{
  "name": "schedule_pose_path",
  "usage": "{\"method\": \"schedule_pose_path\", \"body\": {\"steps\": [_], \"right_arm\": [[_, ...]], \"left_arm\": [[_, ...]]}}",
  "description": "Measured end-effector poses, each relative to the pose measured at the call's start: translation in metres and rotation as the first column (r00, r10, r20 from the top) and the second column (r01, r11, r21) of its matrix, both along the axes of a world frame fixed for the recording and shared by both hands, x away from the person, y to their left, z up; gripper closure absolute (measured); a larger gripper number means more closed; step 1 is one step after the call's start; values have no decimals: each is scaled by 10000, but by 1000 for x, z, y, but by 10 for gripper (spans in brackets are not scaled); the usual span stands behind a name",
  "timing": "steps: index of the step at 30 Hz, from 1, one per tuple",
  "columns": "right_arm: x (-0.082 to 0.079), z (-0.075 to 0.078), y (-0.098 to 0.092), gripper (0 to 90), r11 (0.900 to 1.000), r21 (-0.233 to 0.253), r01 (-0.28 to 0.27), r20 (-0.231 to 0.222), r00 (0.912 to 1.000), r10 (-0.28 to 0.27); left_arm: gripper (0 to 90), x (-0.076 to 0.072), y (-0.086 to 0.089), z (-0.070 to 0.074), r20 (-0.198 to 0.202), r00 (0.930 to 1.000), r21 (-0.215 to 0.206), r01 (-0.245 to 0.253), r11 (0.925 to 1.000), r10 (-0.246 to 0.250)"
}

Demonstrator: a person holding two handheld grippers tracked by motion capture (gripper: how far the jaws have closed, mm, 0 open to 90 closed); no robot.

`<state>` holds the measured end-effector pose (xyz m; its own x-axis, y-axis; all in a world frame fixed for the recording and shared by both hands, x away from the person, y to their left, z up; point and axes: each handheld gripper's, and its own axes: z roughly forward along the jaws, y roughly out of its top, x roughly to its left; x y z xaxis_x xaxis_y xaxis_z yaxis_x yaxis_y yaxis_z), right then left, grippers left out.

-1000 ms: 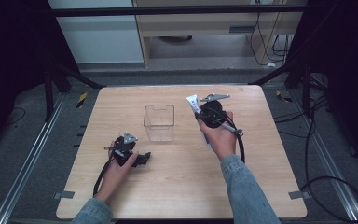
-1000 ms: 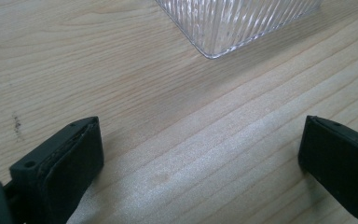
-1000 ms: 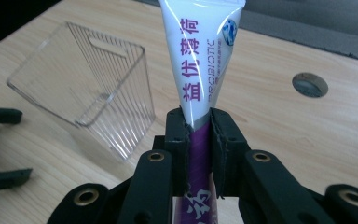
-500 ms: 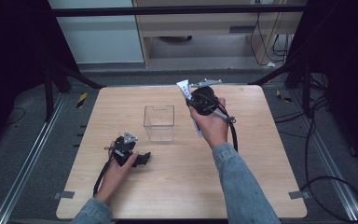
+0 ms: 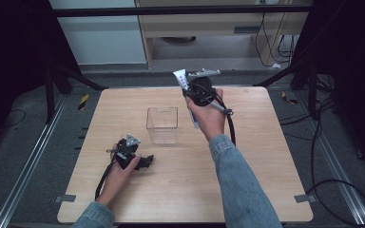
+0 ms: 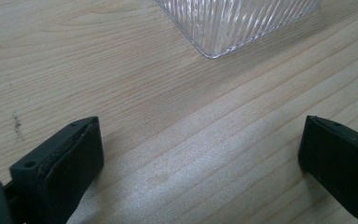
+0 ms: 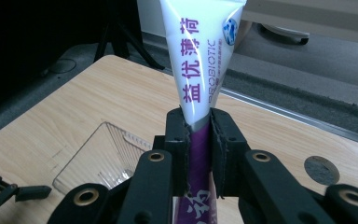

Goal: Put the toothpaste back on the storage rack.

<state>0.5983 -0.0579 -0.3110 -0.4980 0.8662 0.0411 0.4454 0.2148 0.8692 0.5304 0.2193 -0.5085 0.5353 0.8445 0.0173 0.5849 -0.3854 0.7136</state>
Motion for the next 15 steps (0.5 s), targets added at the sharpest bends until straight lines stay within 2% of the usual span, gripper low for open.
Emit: {"method": "schedule_pose_path", "body": {"steps": [6,15], "right_arm": [[8,5,6,784,9999,115,31,138,9999,-33],[20,12,25,784,10000,-37,33,410,9992,-32]], "left_arm": [[0,0,0,0,-5,10000,7,1,10000,-1],[0,0,0,0,-13,10000,6,-1,10000,1]]}}
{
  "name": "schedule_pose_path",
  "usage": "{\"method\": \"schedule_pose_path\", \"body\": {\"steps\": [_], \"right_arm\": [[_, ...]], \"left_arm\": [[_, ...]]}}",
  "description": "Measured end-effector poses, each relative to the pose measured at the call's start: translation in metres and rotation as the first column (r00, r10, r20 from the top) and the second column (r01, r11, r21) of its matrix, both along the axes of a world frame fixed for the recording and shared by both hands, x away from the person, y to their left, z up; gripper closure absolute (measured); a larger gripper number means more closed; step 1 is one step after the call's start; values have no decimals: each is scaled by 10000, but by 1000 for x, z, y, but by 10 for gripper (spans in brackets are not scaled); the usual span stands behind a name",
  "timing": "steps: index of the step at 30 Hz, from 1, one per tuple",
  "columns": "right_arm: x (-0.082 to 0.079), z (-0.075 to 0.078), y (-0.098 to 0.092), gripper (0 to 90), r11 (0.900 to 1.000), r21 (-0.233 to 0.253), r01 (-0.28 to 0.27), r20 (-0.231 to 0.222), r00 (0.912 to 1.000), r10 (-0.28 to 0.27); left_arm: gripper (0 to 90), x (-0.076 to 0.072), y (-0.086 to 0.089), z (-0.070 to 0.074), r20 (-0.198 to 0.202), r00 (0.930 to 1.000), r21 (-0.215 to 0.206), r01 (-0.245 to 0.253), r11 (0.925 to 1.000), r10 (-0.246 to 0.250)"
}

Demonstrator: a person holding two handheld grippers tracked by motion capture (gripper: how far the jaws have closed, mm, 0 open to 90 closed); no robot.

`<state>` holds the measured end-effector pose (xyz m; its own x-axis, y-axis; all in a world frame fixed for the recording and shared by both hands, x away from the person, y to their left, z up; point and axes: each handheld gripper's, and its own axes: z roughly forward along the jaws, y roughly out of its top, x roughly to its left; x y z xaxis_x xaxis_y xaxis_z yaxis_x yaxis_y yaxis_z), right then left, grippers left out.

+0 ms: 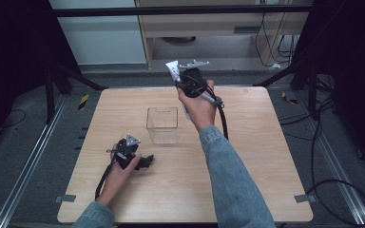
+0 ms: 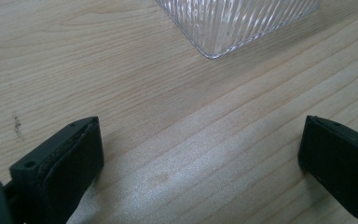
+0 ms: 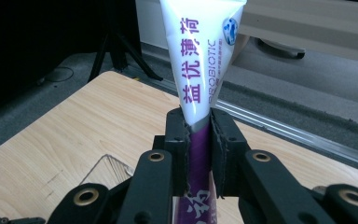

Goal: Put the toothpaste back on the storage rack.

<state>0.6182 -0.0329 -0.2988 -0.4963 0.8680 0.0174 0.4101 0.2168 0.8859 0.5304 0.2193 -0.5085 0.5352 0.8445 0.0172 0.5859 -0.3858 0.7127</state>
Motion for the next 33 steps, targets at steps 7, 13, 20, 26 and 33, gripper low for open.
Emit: {"method": "schedule_pose_path", "body": {"steps": [7,13,20,26,33], "right_arm": [[4,-1,17,784,10000,72,-38,324,9995,36],[7,2,24,784,9998,145,-101,620,9980,92],[8,4,32,784,9998,215,-52,762,9971,35],[10,1,34,784,9999,171,-27,796,9968,13],[8,-1,40,784,9996,248,-110,888,9960,88]], "left_arm": [[0,0,0,0,5,10000,-5,-4,10000,4],[0,0,0,0,-1,10000,1,5,10000,-5],[0,0,0,0,1,10000,0,4,10000,-4],[0,0,0,0,-2,10000,1,5,10000,-5],[0,0,0,0,0,10000,2,5,10000,-5]]}}
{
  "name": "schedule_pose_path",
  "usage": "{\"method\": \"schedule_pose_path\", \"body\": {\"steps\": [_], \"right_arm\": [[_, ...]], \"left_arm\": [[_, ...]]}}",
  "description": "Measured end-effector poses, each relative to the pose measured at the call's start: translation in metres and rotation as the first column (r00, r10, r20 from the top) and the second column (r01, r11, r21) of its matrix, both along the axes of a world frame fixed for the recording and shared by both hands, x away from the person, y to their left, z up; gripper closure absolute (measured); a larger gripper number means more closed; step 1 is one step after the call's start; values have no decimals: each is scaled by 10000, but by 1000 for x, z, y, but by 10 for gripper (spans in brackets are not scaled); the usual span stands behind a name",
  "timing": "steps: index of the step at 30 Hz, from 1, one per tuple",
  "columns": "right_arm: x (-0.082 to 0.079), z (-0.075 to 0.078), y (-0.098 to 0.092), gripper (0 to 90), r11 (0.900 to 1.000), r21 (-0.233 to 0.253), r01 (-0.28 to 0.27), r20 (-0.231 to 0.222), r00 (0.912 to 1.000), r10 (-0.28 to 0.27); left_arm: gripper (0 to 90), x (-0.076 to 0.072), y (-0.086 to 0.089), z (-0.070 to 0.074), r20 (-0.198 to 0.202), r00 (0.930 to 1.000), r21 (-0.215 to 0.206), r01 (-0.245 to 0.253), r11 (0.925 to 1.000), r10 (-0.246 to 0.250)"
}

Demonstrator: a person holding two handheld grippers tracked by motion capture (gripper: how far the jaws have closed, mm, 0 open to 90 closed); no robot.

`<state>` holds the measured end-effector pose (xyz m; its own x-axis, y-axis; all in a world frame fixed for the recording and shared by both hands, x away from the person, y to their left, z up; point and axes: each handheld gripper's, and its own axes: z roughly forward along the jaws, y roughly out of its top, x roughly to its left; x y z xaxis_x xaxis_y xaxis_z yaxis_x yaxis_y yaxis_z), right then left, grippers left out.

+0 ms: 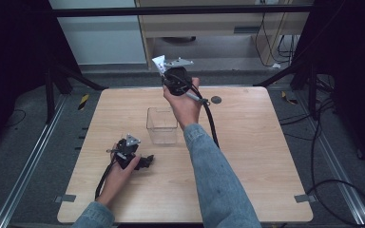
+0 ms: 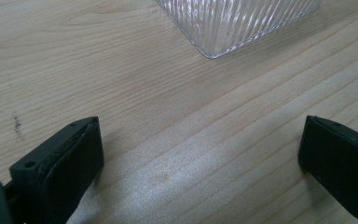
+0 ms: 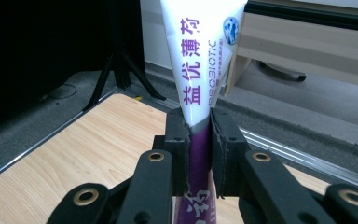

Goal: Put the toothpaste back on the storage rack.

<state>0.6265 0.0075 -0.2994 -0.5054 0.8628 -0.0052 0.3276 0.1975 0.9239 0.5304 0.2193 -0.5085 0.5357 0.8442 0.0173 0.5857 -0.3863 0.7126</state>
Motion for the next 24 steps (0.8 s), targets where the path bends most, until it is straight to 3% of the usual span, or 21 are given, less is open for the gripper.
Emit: {"method": "schedule_pose_path", "body": {"steps": [24], "right_arm": [[7,-20,27,783,9992,192,-344,23,9994,344]], "left_arm": [[0,0,0,0,3,10000,6,8,10000,-8]]}}
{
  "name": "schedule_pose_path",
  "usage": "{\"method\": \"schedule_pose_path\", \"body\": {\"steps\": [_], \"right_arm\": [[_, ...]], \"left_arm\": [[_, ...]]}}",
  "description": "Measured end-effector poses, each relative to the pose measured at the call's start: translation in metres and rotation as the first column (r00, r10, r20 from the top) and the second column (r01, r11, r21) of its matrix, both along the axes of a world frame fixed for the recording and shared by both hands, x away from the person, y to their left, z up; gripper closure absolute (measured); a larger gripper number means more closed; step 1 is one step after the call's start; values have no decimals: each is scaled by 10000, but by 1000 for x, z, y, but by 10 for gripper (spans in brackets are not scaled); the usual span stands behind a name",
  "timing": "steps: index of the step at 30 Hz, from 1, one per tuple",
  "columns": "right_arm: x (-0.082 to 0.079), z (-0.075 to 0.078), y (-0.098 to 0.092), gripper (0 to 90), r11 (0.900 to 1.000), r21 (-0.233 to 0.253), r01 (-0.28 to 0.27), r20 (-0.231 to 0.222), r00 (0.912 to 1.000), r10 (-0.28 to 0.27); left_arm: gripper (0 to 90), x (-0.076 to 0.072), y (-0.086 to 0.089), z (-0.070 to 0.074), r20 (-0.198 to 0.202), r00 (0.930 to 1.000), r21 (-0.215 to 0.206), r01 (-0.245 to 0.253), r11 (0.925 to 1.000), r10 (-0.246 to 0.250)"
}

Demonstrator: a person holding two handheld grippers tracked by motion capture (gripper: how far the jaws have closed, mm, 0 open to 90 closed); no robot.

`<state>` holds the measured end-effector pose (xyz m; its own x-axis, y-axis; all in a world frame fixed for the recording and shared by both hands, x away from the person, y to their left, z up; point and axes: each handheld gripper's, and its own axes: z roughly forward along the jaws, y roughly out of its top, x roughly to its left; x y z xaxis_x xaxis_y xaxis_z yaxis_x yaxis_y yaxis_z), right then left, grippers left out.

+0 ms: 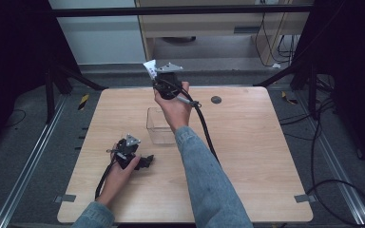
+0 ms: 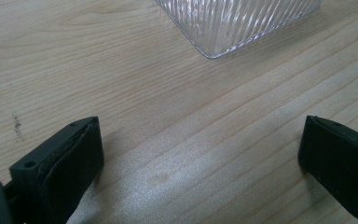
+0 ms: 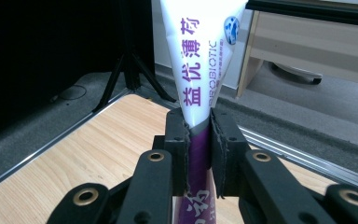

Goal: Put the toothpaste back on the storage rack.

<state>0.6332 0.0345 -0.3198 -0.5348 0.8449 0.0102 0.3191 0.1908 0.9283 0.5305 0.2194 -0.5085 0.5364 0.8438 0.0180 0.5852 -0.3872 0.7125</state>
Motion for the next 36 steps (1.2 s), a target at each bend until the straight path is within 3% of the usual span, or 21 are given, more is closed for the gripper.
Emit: {"method": "schedule_pose_path", "body": {"steps": [36], "right_arm": [[-9,-26,-2,783,9998,-64,-173,-449,9988,170]], "left_arm": [[0,0,0,0,-10,10000,1,3,10000,-3]]}}
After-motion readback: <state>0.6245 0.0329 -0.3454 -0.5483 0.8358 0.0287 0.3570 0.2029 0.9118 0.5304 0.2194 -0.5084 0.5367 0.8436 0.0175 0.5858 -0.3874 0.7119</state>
